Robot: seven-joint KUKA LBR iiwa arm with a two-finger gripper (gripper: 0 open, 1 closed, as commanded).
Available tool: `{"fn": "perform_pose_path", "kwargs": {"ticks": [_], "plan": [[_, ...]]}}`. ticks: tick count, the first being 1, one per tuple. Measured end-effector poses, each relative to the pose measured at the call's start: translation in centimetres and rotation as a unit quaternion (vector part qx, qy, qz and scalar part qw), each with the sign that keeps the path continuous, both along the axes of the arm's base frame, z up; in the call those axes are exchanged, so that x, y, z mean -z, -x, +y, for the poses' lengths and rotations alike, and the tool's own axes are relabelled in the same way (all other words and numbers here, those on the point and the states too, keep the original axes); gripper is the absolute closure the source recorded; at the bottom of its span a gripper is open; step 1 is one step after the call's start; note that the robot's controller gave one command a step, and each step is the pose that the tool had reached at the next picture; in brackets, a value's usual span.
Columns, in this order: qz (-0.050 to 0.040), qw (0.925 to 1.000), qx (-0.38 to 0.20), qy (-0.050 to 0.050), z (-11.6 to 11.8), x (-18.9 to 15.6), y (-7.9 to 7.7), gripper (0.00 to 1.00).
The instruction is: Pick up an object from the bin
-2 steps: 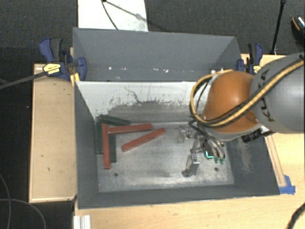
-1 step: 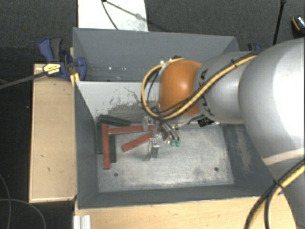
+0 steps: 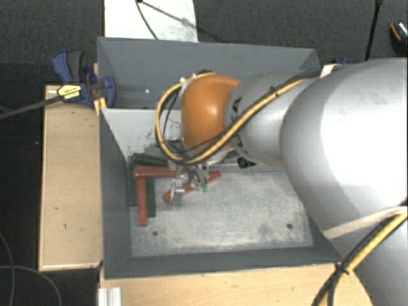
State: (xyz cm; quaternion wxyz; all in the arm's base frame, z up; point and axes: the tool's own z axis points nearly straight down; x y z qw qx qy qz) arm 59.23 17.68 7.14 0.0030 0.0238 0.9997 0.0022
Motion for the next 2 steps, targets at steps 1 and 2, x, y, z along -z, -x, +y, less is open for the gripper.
{"fn": "perform_pose_path", "kwargs": {"ticks": [1,2], "plan": [[-0.0002,1.0000,0.002,0.001,-0.4,-0.1,-0.1,1.00],[-0.0022,0.9999,0.015,0.000,-2.1,-14.8,0.7,1.00]]}}
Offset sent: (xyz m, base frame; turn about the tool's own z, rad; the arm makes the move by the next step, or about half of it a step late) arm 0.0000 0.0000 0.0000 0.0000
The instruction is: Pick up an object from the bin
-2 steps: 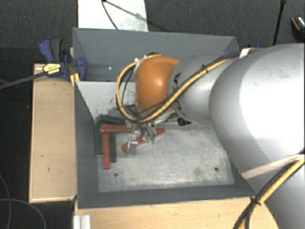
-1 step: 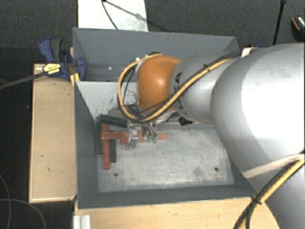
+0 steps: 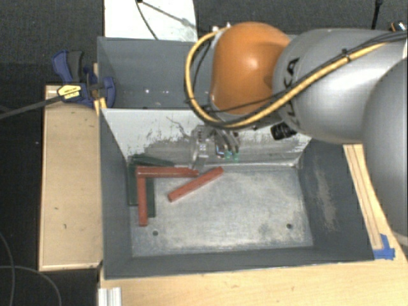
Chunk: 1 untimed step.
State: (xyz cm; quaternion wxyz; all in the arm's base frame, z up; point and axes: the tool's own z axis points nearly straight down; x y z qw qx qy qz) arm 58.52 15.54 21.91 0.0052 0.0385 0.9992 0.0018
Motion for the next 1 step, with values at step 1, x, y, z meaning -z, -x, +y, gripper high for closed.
{"fn": "perform_pose_path", "kwargs": {"ticks": [1], "plan": [[0.0082,0.9985,-0.055,0.001,3.62,5.51,7.21,1.00]]}}
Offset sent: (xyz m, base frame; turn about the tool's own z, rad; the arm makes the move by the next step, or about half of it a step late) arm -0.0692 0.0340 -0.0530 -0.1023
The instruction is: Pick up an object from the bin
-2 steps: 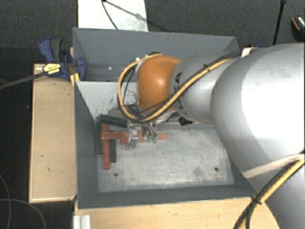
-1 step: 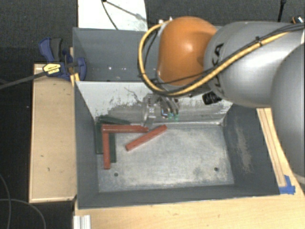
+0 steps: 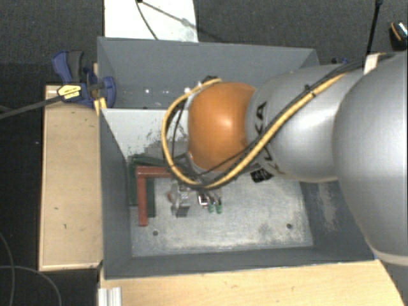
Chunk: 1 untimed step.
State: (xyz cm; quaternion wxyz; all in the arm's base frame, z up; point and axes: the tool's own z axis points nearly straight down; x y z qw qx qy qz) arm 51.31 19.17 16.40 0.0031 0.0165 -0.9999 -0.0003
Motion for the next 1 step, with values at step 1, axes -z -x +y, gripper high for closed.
{"fn": "perform_pose_path", "kwargs": {"ticks": [1], "plan": [[-0.0039,1.0000,0.003,0.000,-0.19,-0.26,-0.34,0.00]]}}
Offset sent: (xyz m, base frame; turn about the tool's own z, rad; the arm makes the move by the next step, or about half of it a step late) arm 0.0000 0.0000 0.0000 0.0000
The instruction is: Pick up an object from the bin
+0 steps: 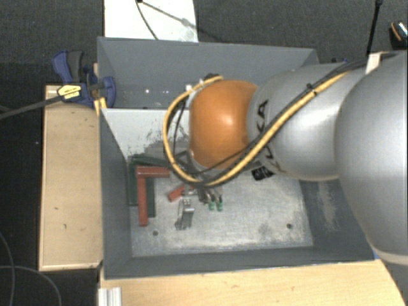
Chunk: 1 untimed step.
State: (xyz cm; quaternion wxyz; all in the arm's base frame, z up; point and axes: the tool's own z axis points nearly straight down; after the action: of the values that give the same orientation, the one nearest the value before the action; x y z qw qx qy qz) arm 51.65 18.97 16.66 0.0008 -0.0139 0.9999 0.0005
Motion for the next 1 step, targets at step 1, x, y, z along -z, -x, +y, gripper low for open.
{"fn": "perform_pose_path", "kwargs": {"ticks": [1], "plan": [[-0.0001,1.0000,-0.007,0.001,-3.78,9.31,-7.16,0.00]]}}
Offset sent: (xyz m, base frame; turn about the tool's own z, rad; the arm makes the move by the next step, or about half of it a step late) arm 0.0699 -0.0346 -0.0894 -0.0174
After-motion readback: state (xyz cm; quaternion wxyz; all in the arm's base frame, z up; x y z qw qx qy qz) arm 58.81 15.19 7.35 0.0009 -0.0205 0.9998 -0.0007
